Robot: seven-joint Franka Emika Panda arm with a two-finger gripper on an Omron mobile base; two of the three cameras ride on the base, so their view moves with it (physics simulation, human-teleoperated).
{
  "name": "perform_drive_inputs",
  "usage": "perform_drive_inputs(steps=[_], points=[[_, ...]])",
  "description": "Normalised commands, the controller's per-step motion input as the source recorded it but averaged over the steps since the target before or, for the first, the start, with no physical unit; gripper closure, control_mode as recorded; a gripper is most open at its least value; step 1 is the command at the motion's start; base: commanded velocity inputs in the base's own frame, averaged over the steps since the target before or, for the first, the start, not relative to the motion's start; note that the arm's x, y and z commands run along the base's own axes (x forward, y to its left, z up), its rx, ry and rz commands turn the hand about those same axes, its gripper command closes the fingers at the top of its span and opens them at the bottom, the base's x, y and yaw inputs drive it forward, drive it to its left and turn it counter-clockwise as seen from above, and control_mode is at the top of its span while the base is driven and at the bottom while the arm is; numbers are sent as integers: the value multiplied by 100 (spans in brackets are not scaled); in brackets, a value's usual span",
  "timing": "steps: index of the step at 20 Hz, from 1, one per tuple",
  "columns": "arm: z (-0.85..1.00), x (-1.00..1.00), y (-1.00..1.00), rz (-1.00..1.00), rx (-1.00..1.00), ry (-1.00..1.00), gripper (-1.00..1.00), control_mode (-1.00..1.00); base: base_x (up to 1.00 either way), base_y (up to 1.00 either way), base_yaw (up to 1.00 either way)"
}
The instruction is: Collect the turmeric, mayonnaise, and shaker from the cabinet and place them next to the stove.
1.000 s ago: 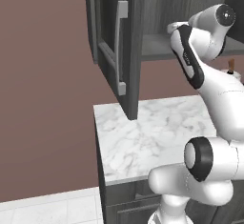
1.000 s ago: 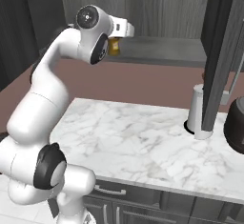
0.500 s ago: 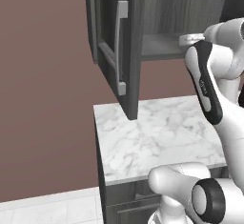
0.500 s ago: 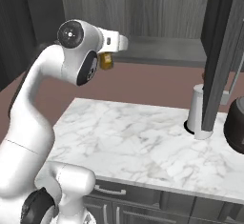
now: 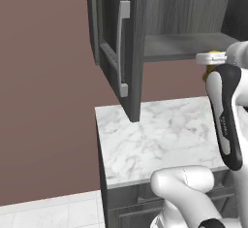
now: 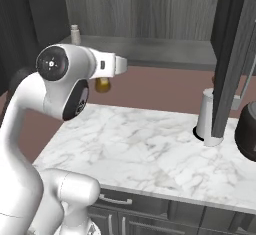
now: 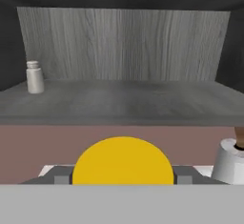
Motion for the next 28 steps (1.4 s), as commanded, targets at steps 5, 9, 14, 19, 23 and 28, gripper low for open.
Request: perform_drive_inputs(steps=[5, 9, 14, 19, 23, 28], points=[[-23, -71, 0, 0, -1, 0, 100, -100, 0, 0, 0], [-34, -32, 8, 1, -5, 7, 100, -100, 0, 0, 0], [-27, -13, 7, 0, 0, 6, 100, 100, -8, 0, 0], [0, 0, 0, 0, 0, 0, 100, 100, -54, 0, 0], [0, 0, 0, 0, 0, 0, 100, 100, -66, -1, 0], [0, 0, 0, 0, 0, 0, 100, 100, -45, -22, 0]])
